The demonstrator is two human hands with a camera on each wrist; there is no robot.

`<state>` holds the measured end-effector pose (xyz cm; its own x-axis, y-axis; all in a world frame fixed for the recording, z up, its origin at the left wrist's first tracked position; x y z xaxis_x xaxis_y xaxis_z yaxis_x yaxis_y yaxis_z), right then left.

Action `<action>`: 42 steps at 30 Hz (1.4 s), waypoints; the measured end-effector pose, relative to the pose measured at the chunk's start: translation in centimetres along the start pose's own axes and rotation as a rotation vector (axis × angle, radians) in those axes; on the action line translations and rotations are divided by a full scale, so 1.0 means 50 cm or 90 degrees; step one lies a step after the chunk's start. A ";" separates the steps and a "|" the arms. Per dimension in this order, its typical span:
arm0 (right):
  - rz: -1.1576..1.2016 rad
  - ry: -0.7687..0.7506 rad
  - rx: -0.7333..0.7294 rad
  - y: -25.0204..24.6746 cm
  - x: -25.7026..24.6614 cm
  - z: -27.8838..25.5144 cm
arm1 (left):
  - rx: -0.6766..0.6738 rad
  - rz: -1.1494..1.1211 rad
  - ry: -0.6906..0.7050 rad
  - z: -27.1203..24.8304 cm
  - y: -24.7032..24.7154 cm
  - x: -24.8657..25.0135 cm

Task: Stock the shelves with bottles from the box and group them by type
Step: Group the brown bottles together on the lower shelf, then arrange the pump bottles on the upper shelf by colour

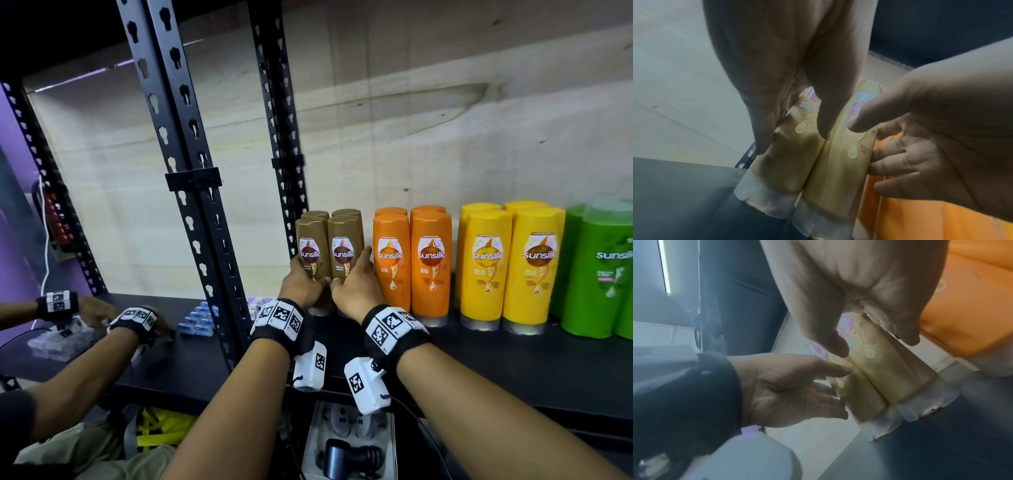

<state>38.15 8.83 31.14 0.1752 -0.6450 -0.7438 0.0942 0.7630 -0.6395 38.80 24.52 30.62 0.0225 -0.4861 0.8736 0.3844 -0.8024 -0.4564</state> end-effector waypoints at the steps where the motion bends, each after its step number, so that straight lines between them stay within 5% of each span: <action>1: -0.010 0.001 -0.002 -0.002 0.002 -0.004 | -0.001 0.002 -0.001 -0.006 -0.002 0.001; 19: -0.248 -0.190 0.004 -0.207 0.057 -0.269 | 0.000 0.201 0.087 -0.308 -0.008 0.091; 27: -0.212 -0.261 0.043 -0.345 0.104 -0.406 | -0.006 0.181 0.156 -0.458 0.028 0.167; 34: -0.219 -0.308 0.047 -0.397 0.099 -0.395 | -0.021 0.190 0.218 -0.465 0.051 0.242; 42: -0.200 -0.387 0.123 -0.456 0.036 -0.231 | 0.050 0.178 0.346 -0.324 0.035 0.405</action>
<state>25.00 -10.22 42.11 0.6221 -0.7410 -0.2527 0.3920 0.5743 -0.7187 24.95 7.65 44.79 -0.3329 -0.7981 0.5022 0.4992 -0.6010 -0.6242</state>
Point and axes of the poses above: each hand's wrist, its own z-axis towards the middle knuckle, its own y-axis out of the palm, x = y × z, the point moved 9 cm from there along z, towards the middle knuckle, and after that the axes turned 7 degrees about -z, right-handed, at the moved point
